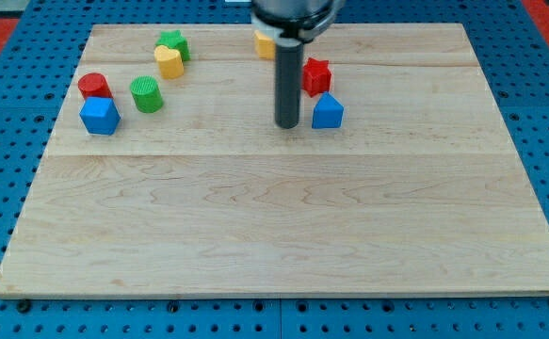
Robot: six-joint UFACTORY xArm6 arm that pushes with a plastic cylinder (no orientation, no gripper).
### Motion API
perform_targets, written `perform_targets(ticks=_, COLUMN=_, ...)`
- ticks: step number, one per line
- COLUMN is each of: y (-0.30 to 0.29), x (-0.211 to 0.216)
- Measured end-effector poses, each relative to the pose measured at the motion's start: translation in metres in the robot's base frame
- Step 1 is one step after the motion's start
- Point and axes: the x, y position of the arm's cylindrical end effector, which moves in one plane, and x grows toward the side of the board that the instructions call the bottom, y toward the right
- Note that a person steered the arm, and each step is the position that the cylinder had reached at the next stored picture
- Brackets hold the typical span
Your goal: Move the blue cube closer to the red circle
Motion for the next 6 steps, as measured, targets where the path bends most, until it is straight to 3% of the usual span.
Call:
perform_targets(ticks=1, y=-0.098, x=0.033)
perform_targets(ticks=2, y=-0.221, x=-0.007)
perform_targets(ticks=4, y=-0.293, x=0.023)
perform_targets(ticks=6, y=-0.297, x=-0.013)
